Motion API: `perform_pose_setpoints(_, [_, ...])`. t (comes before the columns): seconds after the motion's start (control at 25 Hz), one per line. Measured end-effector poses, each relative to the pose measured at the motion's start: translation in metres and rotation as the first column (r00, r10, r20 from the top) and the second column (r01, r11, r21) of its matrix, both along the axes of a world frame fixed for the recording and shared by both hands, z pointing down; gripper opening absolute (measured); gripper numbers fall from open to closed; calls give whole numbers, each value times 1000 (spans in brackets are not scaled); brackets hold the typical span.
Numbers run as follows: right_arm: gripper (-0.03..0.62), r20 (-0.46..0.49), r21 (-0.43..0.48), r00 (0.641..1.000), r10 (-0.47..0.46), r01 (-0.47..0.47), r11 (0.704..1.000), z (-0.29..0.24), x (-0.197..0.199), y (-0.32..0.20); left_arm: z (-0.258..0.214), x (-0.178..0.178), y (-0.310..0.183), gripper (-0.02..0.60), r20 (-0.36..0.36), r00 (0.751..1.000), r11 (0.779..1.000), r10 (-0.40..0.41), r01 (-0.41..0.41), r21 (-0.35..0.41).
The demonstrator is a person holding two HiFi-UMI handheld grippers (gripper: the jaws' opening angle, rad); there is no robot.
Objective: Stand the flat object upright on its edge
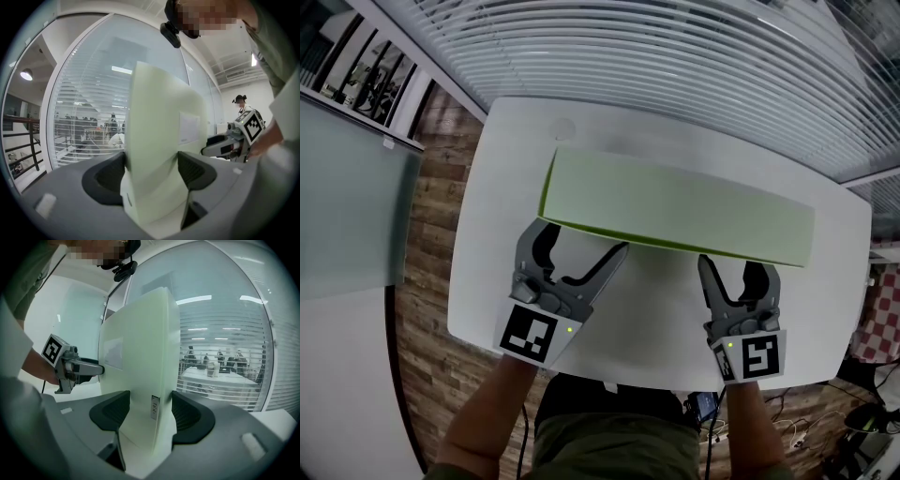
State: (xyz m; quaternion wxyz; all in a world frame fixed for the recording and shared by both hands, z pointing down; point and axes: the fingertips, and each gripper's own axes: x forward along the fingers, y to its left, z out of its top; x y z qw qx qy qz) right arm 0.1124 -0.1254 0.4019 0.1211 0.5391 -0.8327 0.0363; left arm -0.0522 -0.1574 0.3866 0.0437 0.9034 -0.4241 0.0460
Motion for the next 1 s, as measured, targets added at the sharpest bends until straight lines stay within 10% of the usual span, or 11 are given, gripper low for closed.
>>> perform_pose_setpoints(1.0, [273, 9, -15, 1000, -24, 24, 1000, -1, -1, 11, -5, -5, 4, 339, 2, 1000, 1000, 3, -3, -7])
